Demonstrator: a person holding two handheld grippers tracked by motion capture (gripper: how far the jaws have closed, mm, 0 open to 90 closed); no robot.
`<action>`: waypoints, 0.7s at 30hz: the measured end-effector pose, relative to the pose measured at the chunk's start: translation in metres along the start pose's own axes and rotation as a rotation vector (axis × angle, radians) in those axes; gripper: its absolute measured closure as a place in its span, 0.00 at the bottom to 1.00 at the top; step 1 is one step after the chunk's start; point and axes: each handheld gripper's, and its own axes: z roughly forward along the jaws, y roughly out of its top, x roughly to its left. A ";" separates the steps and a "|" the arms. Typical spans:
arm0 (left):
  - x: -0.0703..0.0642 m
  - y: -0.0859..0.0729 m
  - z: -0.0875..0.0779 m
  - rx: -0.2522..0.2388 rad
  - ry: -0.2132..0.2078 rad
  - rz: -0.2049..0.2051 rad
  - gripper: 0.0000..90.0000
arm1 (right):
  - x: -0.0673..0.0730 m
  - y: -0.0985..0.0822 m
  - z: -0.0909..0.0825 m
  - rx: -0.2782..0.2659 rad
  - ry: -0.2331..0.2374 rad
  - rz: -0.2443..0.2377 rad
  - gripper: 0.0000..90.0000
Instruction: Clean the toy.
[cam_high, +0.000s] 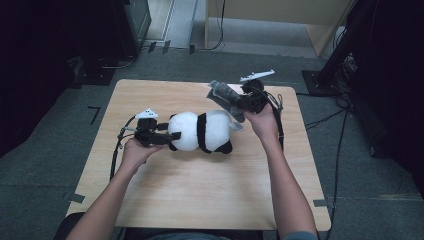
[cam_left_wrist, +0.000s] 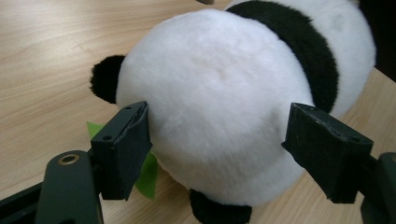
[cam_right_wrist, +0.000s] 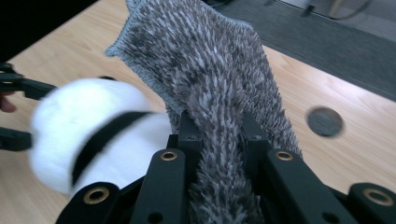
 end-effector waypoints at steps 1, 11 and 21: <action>-0.001 0.000 0.000 -0.003 -0.003 0.003 0.25 | 0.005 0.005 0.003 0.003 0.010 -0.012 0.86; 0.002 -0.005 0.015 0.005 0.012 0.000 0.15 | 0.047 0.022 0.052 0.097 0.095 -0.080 0.86; 0.009 -0.009 0.029 0.027 -0.005 -0.051 0.03 | 0.061 0.014 0.088 0.204 0.116 -0.130 0.87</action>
